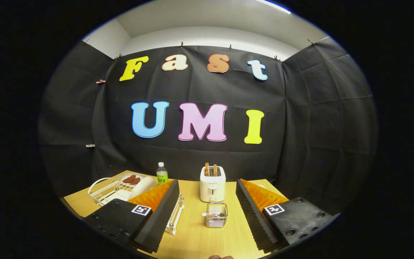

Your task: Take the plate from the dish rack, then take the spoon from the basket and place it into the plate.

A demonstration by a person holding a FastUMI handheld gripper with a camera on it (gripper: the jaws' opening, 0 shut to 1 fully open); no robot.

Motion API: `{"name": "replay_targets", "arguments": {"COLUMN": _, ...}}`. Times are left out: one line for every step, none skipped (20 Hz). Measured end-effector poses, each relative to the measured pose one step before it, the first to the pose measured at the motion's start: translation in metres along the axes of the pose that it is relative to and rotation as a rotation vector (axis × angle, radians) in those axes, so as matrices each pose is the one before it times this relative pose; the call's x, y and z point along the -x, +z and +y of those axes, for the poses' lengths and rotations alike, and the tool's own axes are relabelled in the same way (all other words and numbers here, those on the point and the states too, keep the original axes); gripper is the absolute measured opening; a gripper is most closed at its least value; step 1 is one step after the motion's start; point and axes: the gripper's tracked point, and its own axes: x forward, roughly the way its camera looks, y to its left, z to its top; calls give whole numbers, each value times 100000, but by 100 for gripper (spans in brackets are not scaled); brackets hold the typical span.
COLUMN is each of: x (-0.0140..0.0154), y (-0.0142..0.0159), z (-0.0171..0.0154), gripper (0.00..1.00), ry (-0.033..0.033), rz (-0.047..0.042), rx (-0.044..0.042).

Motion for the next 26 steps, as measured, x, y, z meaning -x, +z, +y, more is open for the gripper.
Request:
{"name": "replay_targets", "arguments": {"x": -260, "y": -169, "z": 467, "gripper": 98, "ry": 1481, "rz": 1181, "rx": 6}}
{"name": "replay_targets", "arguments": {"x": -472, "y": 91, "z": 233, "gripper": 98, "ry": 787, "rz": 986, "rx": 879}}
{"name": "replay_targets", "arguments": {"x": -543, "y": 48, "z": 252, "gripper": 98, "ry": 817, "rz": 1165, "rx": 1334}}
{"name": "replay_targets", "arguments": {"x": -608, "y": 225, "z": 354, "gripper": 98, "ry": 887, "rz": 590, "rx": 1127}}
{"name": "replay_targets", "arguments": {"x": -674, "y": 676, "z": 709, "gripper": 98, "ry": 1451, "rz": -317, "rx": 700}}
{"name": "replay_targets", "arguments": {"x": -831, "y": 455, "z": 655, "gripper": 98, "ry": 1422, "rz": 220, "rx": 1052}}
{"name": "replay_targets", "arguments": {"x": -894, "y": 343, "z": 744, "gripper": 98, "ry": 1623, "rz": 192, "rx": 1141}}
{"name": "replay_targets", "arguments": {"x": -871, "y": 358, "z": 755, "gripper": 98, "ry": 1673, "rz": 470, "rx": 947}}
{"name": "replay_targets", "arguments": {"x": -1011, "y": 428, "z": 939, "gripper": 98, "ry": 2243, "rz": 266, "rx": 43}}
{"name": "replay_targets", "arguments": {"x": -826, "y": 352, "z": 1003, "gripper": 98, "ry": 2298, "rz": 686, "rx": -879}}
{"name": "replay_targets", "arguments": {"x": -1083, "y": -39, "z": 1181, "gripper": 98, "ry": 2608, "rz": 1685, "rx": -1206}}
{"name": "replay_targets", "arguments": {"x": -986, "y": -64, "z": 1171, "gripper": 98, "ry": 2799, "rz": 2142, "rx": -859}}
{"name": "replay_targets", "arguments": {"x": -1057, "y": -77, "z": 1279, "gripper": 98, "ry": 2938, "rz": 2441, "rx": -284}}
{"name": "replay_targets", "arguments": {"x": -988, "y": -199, "z": 1000, "gripper": 98, "ry": 2084, "rz": 2599, "rx": -43}}
{"name": "replay_targets", "arguments": {"x": -1087, "y": -298, "z": 820, "gripper": 98, "ry": 2000, "rz": 2478, "rx": 303}}
{"name": "replay_targets", "arguments": {"x": -994, "y": -235, "z": 746, "gripper": 98, "ry": 1325, "rz": 2086, "rx": 165}}
{"name": "replay_targets", "arguments": {"x": -1081, "y": -374, "z": 699, "gripper": 98, "ry": 1129, "rz": 2576, "rx": 411}}
{"name": "replay_targets", "arguments": {"x": -1238, "y": -555, "z": 562, "gripper": 98, "ry": 612, "rz": 3372, "rx": 369}}
{"name": "replay_targets", "arguments": {"x": -1165, "y": -1012, "z": 716, "gripper": 98, "ry": 985, "rz": 4928, "rx": 503}}
{"name": "replay_targets", "arguments": {"x": -1112, "y": -786, "z": 612, "gripper": 98, "ry": 767, "rz": 4466, "rx": 381}}
{"name": "replay_targets", "arguments": {"x": -978, "y": -637, "z": 519, "gripper": 98, "ry": 877, "rz": 4217, "rx": 403}}
{"name": "replay_targets", "arguments": {"x": -1035, "y": -649, "z": 453, "gripper": 98, "ry": 764, "rz": 3522, "rx": -240}}
{"name": "replay_targets", "arguments": {"x": -979, "y": -370, "z": 421, "gripper": 98, "ry": 671, "rz": 3028, "rx": -1080}}
{"name": "replay_targets", "arguments": {"x": -818, "y": -410, "z": 165, "gripper": 98, "ry": 33, "rz": 2701, "rx": -1495}}
{"name": "replay_targets", "arguments": {"x": -1090, "y": -732, "z": 136, "gripper": 98, "ry": -317, "rz": 3341, "rx": -1908}}
{"name": "replay_targets", "arguments": {"x": -885, "y": -705, "z": 64, "gripper": 98, "ry": -552, "rz": 3900, "rx": -2194}}
